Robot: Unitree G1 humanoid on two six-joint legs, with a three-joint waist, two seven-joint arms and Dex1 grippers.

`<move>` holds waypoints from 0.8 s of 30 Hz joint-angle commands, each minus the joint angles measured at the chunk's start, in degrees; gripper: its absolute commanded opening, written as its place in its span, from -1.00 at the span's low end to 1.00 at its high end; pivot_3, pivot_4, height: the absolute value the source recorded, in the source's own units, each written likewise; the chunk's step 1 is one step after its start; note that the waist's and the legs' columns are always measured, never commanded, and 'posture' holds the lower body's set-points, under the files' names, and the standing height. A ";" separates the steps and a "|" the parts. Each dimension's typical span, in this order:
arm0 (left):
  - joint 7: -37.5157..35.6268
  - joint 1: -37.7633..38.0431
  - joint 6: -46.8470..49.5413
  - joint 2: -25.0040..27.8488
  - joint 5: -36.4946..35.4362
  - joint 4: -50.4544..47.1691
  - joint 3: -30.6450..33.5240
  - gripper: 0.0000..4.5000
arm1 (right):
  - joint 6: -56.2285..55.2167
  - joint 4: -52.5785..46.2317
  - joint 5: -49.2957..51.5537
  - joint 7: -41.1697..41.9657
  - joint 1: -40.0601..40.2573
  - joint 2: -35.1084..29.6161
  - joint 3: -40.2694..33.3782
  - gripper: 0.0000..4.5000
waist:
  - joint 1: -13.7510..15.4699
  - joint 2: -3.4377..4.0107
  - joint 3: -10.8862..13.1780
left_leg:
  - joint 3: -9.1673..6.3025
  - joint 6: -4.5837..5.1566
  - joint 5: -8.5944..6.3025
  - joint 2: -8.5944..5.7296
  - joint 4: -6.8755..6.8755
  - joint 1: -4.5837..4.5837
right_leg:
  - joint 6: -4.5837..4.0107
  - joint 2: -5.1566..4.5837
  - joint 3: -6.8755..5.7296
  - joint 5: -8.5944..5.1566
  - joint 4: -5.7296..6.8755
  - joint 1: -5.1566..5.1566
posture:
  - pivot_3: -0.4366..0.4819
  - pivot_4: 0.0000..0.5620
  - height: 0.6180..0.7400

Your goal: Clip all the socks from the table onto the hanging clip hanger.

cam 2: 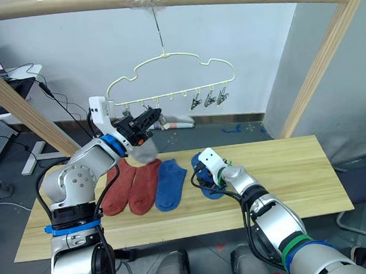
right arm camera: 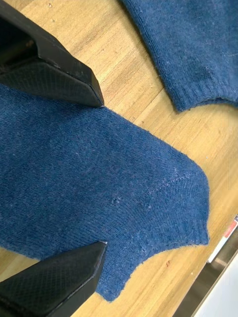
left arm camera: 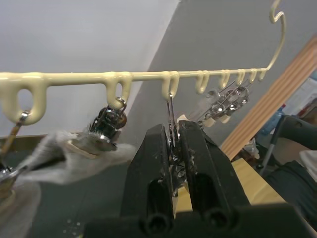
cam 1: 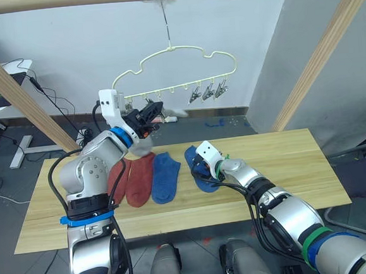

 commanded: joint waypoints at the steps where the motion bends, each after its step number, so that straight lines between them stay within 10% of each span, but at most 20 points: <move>1: 0.99 0.73 1.81 0.44 -2.19 -2.90 1.01 -0.98 | 0.29 2.92 -0.92 1.03 1.06 -0.31 -1.48 0.59 | 0.03 -0.01 0.00 | 0.00 0.00 0.00 0.00 0.00 0.02 | 0.00 0.01 0.00 0.00 0.01 0.01 | 0.15 -0.27 1.00; 11: 5.85 -0.49 7.83 -1.60 -10.34 -1.50 5.84 -0.98 | -3.63 -4.90 -1.59 4.98 5.92 -2.66 -3.25 -0.98 | 0.07 -0.01 -0.02 | 0.01 0.00 0.00 0.00 -0.01 0.01 | -0.01 0.01 0.02 0.00 -0.03 0.01 | 0.11 -0.31 1.00; 24: 18.78 -3.04 18.70 -4.26 -25.81 3.16 12.88 -0.98 | 20.13 -80.79 1.98 7.36 33.14 -10.80 -3.30 -0.99 | -0.24 -0.01 -0.02 | -0.05 -0.03 -0.01 0.03 -0.07 -0.06 | 0.11 0.06 0.01 -0.07 -0.07 -0.08 | 0.00 -0.28 1.00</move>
